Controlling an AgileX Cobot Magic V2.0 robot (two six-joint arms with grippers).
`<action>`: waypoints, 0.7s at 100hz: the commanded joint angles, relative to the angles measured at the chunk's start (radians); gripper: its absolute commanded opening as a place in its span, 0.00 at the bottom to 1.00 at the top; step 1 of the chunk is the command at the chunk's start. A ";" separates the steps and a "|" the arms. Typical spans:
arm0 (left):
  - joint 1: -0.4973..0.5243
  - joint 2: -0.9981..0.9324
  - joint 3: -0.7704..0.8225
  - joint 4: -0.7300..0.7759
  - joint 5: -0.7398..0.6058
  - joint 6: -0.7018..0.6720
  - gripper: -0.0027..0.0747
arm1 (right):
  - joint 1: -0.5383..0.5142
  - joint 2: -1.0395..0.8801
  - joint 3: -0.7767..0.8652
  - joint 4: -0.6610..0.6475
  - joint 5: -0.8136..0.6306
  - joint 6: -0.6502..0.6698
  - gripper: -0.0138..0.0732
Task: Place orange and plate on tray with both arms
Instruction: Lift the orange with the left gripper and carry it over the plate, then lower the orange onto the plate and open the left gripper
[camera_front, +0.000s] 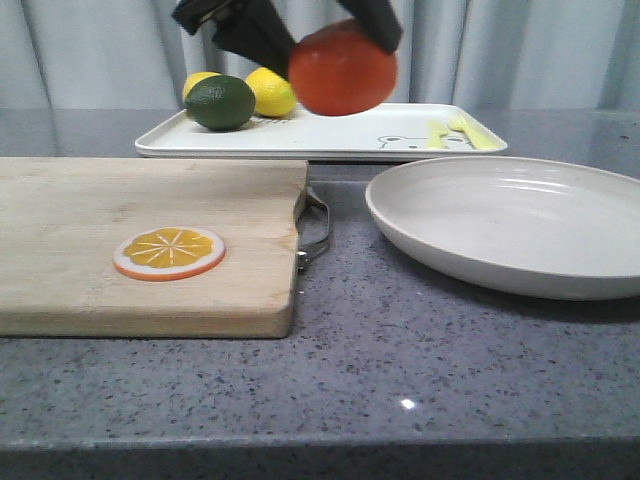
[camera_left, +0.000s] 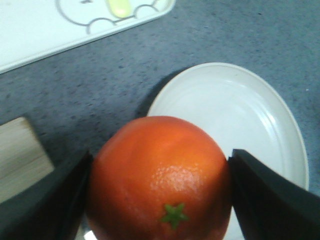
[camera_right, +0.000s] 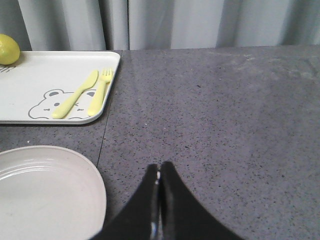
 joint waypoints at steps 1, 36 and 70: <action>-0.050 -0.038 -0.045 -0.043 -0.072 0.006 0.35 | -0.006 0.011 -0.035 -0.012 -0.083 -0.003 0.09; -0.165 0.108 -0.125 -0.060 -0.074 0.006 0.35 | -0.006 0.011 -0.035 -0.012 -0.083 -0.003 0.09; -0.186 0.162 -0.141 -0.063 -0.079 0.024 0.46 | -0.006 0.011 -0.035 -0.012 -0.083 -0.003 0.09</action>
